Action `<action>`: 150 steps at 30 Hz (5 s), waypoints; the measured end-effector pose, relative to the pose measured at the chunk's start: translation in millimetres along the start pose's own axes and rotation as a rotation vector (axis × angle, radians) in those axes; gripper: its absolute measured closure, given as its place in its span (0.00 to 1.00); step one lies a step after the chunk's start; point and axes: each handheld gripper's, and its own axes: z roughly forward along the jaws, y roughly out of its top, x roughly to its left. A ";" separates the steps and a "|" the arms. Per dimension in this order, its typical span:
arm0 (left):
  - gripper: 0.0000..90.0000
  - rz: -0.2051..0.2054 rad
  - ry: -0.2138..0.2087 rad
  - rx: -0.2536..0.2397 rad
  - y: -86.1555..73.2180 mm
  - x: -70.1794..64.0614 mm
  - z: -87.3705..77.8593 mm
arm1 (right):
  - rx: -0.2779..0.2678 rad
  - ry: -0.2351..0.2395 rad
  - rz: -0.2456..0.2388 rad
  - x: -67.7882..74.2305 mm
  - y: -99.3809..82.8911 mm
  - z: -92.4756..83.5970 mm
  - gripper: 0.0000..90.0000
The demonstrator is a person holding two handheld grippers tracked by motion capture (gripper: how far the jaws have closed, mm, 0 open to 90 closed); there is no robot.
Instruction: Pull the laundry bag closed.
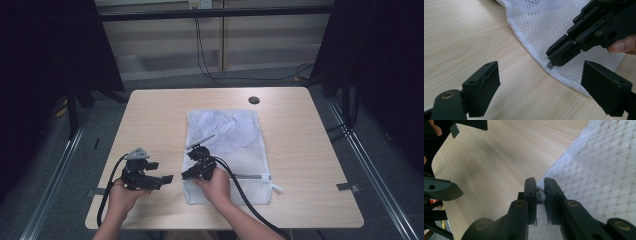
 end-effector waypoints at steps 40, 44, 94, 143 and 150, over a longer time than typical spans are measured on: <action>0.24 -0.064 -0.118 0.075 5.3 -18.6 33.9 | -0.049 0.044 0.030 1.8 2.6 -33.1 0.96; 0.26 -0.070 -0.137 0.090 5.9 -20.8 37.9 | -0.054 0.045 0.028 2.9 3.7 -35.2 0.96; 0.76 -0.209 -0.290 0.083 11.6 -19.4 63.7 | -0.085 0.037 0.024 6.7 5.1 -48.2 0.96; 0.97 -0.272 -0.245 0.090 12.6 -16.4 57.8 | -0.083 0.016 0.021 7.5 2.1 -51.0 0.97; 0.88 -0.262 -0.236 0.090 11.5 -18.3 62.1 | -0.089 0.018 0.030 6.9 2.9 -52.9 0.97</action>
